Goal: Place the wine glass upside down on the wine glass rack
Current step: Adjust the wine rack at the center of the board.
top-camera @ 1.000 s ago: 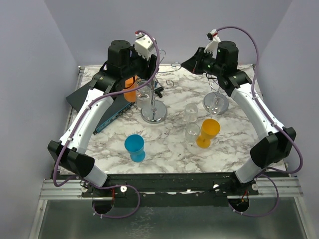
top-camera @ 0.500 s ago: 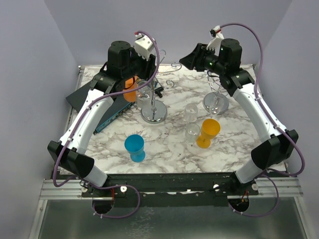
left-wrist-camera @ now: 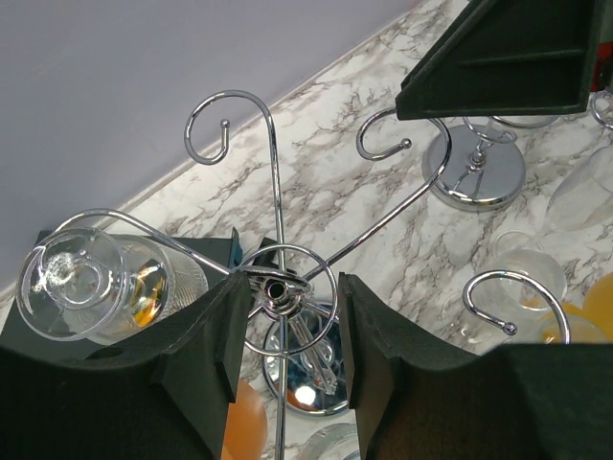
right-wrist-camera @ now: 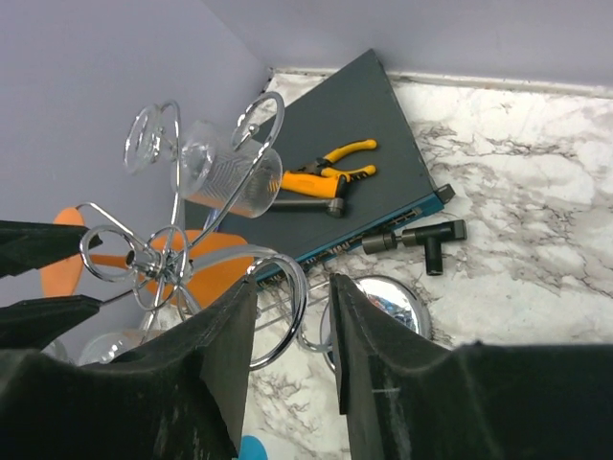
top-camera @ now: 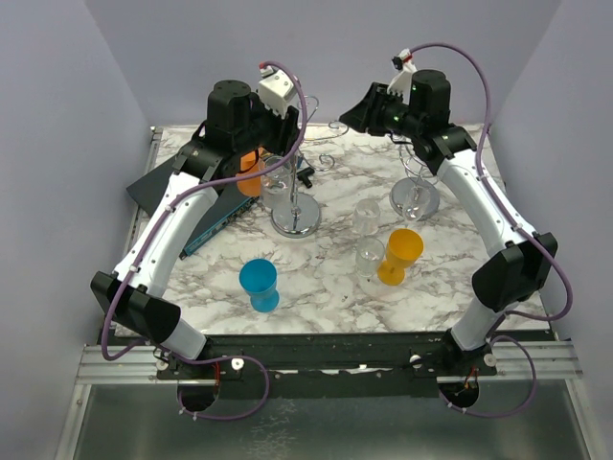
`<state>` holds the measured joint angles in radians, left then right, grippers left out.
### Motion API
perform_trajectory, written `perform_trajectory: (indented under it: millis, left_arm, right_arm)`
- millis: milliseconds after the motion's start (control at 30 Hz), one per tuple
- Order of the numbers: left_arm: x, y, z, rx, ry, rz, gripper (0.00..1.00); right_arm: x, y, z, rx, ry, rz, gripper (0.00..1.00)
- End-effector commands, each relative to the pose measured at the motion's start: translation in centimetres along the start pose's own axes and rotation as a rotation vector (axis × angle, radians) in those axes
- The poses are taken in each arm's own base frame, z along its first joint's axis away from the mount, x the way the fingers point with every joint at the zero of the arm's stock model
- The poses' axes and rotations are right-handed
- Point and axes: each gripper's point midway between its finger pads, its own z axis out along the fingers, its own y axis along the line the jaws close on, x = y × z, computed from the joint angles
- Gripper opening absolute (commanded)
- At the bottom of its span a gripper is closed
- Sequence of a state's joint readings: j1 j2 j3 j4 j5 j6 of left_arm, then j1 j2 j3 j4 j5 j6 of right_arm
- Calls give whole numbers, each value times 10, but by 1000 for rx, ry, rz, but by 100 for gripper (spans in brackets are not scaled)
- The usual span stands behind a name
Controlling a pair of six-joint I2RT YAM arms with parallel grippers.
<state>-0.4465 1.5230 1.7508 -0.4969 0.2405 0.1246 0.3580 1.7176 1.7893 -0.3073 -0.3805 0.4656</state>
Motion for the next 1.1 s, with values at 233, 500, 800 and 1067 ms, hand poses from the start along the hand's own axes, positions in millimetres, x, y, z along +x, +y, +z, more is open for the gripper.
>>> perform_trajectory:
  millis: [233, 500, 800, 1067]
  left_arm:
    - [11, -1, -3, -7, 29, 15, 47]
    - [11, 1, -1, -13, 31, 16, 47]
    - [9, 1, 3, -12, 31, 16, 46]
    - [7, 3, 9, -11, 30, 20, 46]
  right_arm:
    - [5, 22, -18, -100, -5, 44, 10]
    - [5, 28, -31, -114, -30, 50, 0]
    - [20, 29, -41, -105, -36, 83, 0]
    - [34, 42, -53, -105, -49, 98, 0]
